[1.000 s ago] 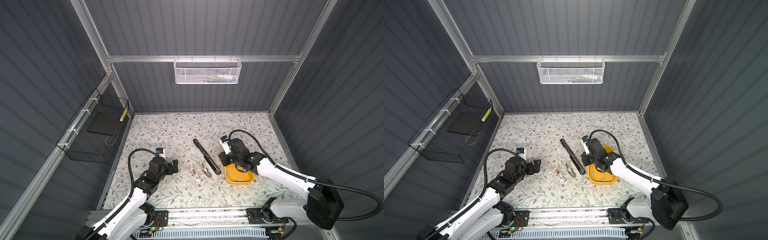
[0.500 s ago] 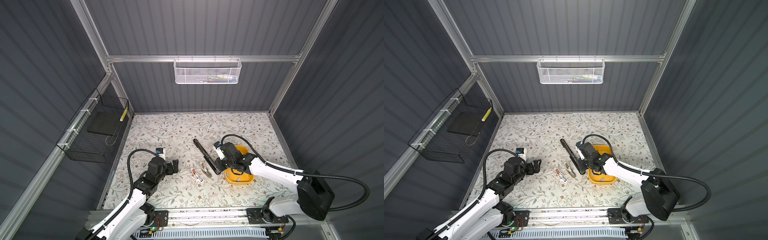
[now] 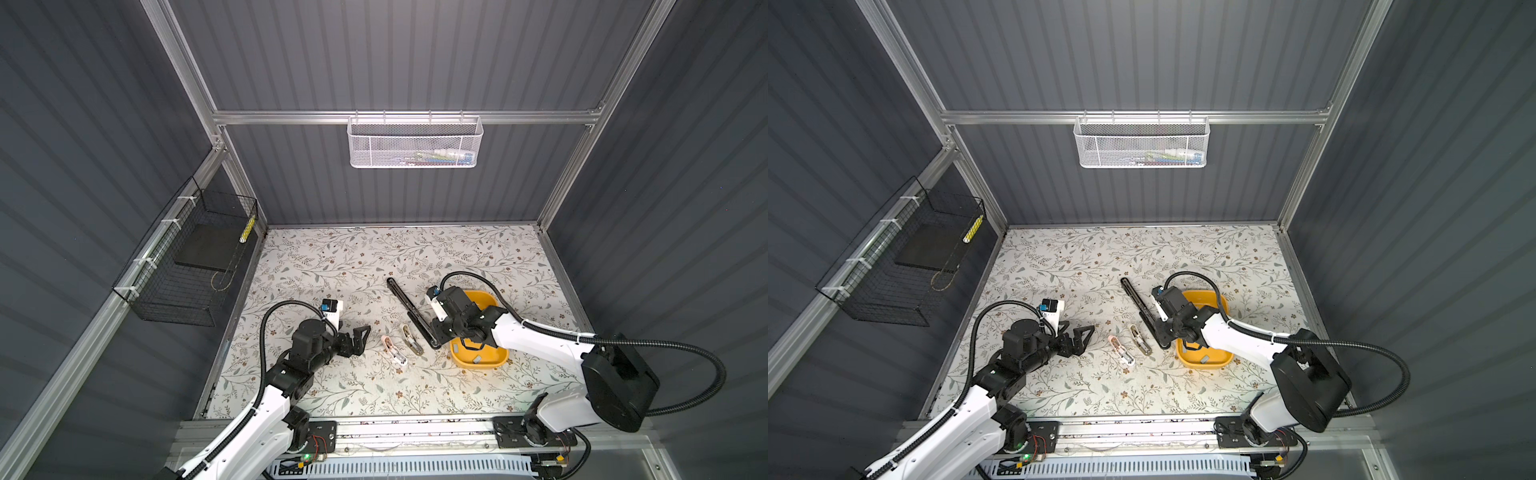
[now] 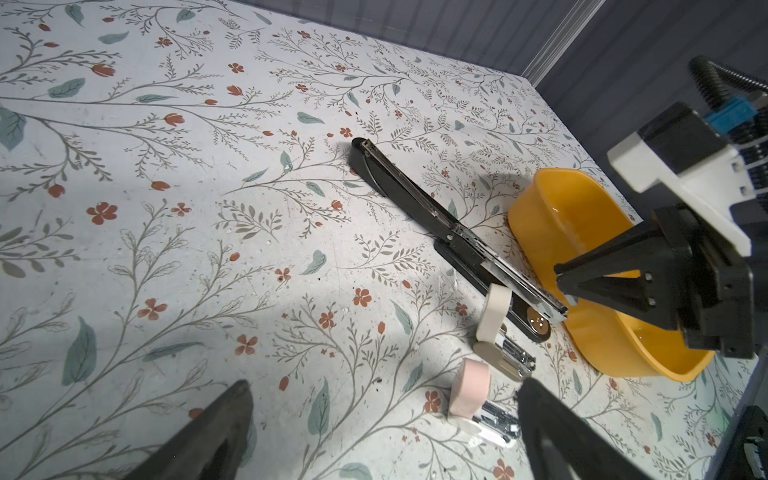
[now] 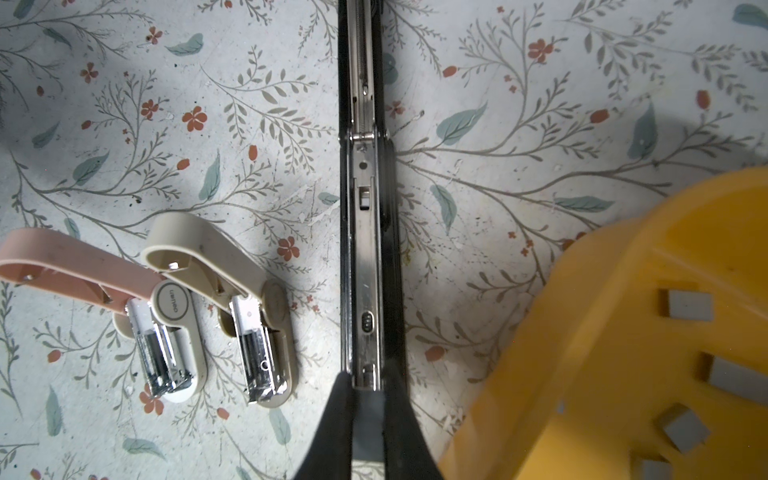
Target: Load the staples into the stapler
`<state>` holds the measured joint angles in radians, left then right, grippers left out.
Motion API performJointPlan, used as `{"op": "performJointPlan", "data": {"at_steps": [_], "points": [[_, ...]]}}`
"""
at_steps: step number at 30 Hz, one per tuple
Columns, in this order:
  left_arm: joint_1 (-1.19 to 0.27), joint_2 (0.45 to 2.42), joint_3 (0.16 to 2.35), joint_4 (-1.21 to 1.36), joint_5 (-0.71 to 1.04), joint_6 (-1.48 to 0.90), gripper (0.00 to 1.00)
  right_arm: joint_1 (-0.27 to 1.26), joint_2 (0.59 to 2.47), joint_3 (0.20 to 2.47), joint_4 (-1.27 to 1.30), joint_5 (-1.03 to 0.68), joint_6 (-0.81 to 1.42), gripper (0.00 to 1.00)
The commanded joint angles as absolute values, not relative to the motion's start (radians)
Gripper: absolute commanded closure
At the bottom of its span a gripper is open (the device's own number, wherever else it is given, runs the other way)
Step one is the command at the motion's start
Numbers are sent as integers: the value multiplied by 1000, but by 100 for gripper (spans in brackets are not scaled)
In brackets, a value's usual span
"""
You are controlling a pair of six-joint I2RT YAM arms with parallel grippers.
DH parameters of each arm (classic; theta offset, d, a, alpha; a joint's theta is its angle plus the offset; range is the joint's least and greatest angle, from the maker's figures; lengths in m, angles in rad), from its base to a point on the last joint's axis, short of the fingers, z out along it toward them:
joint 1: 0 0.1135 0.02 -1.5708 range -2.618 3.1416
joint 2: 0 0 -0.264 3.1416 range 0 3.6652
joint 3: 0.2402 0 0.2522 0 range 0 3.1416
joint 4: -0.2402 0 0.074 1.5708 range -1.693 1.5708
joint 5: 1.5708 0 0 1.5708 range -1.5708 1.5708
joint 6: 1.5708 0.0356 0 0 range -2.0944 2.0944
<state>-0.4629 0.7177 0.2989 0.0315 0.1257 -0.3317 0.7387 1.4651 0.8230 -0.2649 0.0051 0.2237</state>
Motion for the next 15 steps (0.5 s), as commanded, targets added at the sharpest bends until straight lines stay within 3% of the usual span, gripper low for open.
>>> {"op": "performJointPlan", "data": {"at_steps": [1, 15], "points": [[-463, 716, 291, 43, 139, -313, 0, 741, 1492, 834, -274, 15, 229, 95], [-462, 713, 292, 36, 114, -316, 0, 741, 1529, 857, -276, 16, 231, 96]]}}
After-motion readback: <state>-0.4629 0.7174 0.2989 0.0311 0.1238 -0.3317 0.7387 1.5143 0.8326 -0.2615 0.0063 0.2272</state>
